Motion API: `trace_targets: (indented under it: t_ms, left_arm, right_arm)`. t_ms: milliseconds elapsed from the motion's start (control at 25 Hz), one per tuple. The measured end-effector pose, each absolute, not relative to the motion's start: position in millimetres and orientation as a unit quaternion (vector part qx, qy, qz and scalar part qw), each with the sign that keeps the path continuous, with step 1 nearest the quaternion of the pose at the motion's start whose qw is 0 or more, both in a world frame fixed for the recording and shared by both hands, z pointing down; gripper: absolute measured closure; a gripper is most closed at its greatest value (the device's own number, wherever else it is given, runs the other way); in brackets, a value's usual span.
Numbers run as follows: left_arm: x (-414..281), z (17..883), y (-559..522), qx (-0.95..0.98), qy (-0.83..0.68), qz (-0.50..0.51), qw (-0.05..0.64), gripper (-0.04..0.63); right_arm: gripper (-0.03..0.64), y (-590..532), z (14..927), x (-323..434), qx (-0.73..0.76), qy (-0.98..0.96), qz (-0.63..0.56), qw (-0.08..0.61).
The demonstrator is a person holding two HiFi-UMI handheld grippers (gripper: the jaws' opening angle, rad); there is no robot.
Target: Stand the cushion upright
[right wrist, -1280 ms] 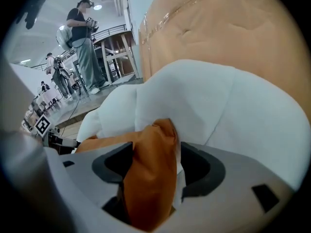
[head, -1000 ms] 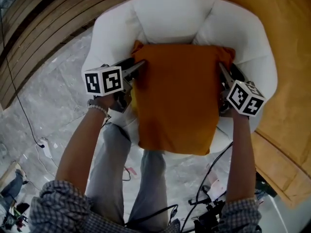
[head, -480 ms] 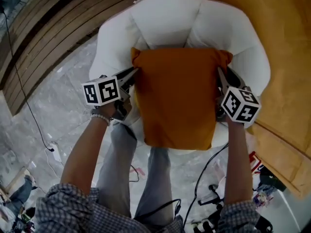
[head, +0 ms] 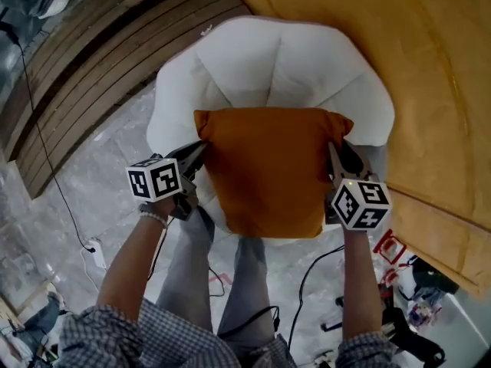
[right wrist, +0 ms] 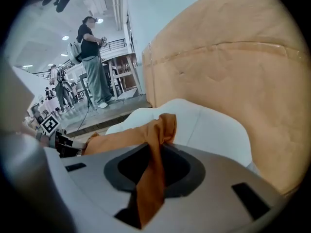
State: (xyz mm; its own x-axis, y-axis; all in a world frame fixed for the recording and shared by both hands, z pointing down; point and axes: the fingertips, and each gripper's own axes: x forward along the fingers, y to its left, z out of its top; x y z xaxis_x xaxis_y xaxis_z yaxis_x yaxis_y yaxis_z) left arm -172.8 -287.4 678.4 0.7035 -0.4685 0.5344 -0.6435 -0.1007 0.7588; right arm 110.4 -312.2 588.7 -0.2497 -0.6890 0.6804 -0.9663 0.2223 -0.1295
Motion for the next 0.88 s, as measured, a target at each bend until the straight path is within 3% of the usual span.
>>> trace_targets:
  t_ms: [880]
  left_arm:
    - [-155.6,556.6,-209.3,0.801,-0.322,0.097,0.496,0.565]
  right_arm:
    - [0.554,-155.4,468.1,119.5,0.555,-0.754,0.278,0.216]
